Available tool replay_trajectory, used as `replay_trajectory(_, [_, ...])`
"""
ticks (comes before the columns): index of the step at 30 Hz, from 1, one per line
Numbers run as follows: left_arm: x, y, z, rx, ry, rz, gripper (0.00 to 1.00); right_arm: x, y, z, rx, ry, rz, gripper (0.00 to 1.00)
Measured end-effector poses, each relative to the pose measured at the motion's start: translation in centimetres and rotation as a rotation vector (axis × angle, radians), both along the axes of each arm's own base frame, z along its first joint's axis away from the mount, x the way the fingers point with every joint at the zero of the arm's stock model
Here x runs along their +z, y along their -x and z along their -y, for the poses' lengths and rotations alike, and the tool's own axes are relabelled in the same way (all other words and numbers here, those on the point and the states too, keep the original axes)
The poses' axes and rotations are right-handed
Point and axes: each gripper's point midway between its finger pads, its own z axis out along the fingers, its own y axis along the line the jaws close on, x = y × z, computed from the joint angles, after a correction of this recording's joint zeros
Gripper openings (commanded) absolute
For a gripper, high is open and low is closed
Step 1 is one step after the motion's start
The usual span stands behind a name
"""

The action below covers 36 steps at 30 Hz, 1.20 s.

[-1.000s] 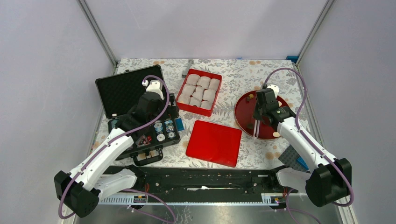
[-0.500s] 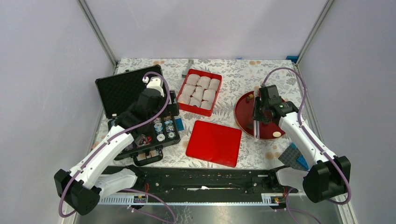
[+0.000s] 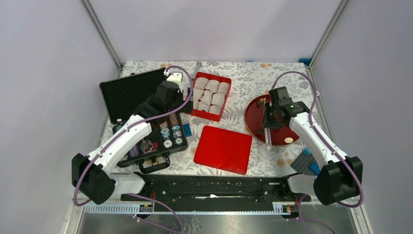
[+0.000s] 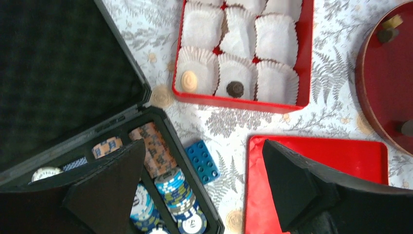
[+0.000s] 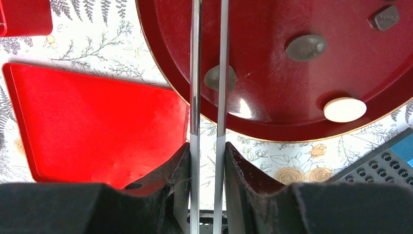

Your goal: Pack the chocolate

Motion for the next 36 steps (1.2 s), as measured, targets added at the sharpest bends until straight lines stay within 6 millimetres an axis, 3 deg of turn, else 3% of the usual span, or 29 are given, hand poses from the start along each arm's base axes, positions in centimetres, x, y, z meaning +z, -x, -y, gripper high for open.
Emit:
replay_trajectory(5, [0.7, -1.3, 0.1, -0.015, 0.013, 0.076, 0.99, 0.5, 0.2, -0.2, 0.001, -0.012, -0.012, 0.35])
replay_trajectory(13, [0.3, -3.3, -2.1, 0.044, 0.034, 0.076, 0.99, -0.1, -0.6, -0.6, 0.010, -0.009, -0.048, 0.35])
replay_trajectory(23, [-0.1, -4.7, -0.7, 0.006, 0.042, 0.042, 0.99, -2.0, -1.5, -0.8, 0.024, -0.002, -0.111, 0.35])
replay_trajectory(28, [-0.6, -4.2, -1.0, -0.006, 0.012, 0.008, 0.99, -3.1, -2.8, -0.5, 0.025, 0.012, -0.146, 0.35])
replay_trajectory(36, [1.2, -4.3, -0.7, -0.009, 0.034, 0.017, 0.99, -1.7, -2.5, -0.9, 0.037, -0.019, -0.129, 0.35])
